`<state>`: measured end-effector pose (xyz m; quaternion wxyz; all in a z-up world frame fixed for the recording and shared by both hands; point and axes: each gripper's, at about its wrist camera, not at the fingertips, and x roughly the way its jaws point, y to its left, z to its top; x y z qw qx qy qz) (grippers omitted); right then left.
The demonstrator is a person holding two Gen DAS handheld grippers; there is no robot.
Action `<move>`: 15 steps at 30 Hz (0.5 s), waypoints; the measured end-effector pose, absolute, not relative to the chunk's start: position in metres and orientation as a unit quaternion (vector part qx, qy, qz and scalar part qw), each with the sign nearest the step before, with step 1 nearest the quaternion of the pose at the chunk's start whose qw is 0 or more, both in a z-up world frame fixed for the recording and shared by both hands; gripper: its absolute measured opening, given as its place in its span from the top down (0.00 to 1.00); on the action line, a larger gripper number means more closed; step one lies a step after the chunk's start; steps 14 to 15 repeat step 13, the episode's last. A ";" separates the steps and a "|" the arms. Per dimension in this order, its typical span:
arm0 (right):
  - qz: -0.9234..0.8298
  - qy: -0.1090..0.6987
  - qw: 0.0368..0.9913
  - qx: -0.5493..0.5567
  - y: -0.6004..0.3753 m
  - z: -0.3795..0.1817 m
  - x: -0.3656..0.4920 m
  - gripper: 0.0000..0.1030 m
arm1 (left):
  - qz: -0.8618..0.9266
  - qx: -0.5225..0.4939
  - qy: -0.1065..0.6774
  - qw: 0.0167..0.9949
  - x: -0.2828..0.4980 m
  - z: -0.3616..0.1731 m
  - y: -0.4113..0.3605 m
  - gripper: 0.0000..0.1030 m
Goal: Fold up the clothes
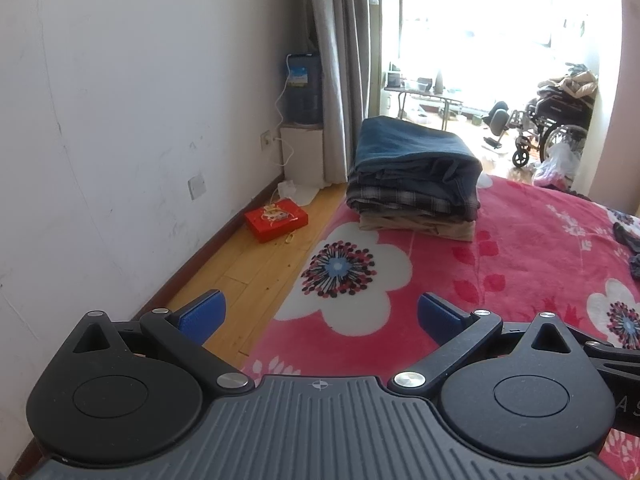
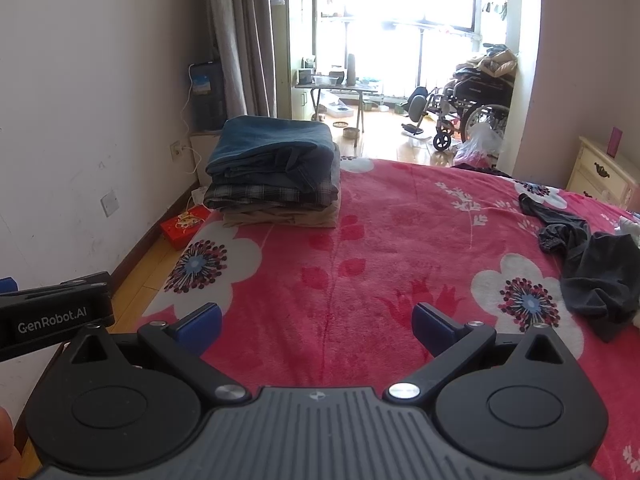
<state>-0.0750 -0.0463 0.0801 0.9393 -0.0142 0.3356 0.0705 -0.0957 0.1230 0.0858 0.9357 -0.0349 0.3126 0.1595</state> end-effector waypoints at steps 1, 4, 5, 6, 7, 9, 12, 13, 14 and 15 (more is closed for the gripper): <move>0.071 0.336 0.939 -0.014 -0.046 0.080 -0.075 0.00 | 0.159 -0.035 0.313 0.936 -0.096 0.086 0.123 0.00; 0.071 0.336 0.939 -0.015 -0.046 0.080 -0.075 0.00 | 0.159 -0.034 0.313 0.936 -0.096 0.086 0.123 0.00; 0.071 0.336 0.939 -0.015 -0.046 0.080 -0.076 0.00 | 0.159 -0.034 0.313 0.936 -0.096 0.086 0.123 0.00; 0.071 0.336 0.939 -0.015 -0.046 0.080 -0.076 0.00 | 0.159 -0.034 0.313 0.936 -0.095 0.086 0.123 0.00; 0.071 0.336 0.939 -0.015 -0.046 0.080 -0.076 0.00 | 0.159 -0.034 0.313 0.936 -0.095 0.086 0.123 0.00; 0.070 0.335 0.939 -0.015 -0.045 0.080 -0.076 0.00 | 0.160 -0.034 0.313 0.936 -0.095 0.086 0.123 0.00; 0.070 0.335 0.939 -0.015 -0.044 0.080 -0.076 0.00 | 0.159 -0.034 0.313 0.936 -0.096 0.086 0.122 0.00; 0.069 0.335 0.940 -0.015 -0.044 0.080 -0.077 0.00 | 0.159 -0.033 0.312 0.936 -0.096 0.086 0.122 0.00; 0.069 0.335 0.940 -0.015 -0.044 0.080 -0.077 0.00 | 0.159 -0.033 0.312 0.936 -0.096 0.086 0.122 0.00; 0.069 0.335 0.940 -0.015 -0.044 0.080 -0.077 0.00 | 0.159 -0.033 0.312 0.936 -0.096 0.086 0.122 0.00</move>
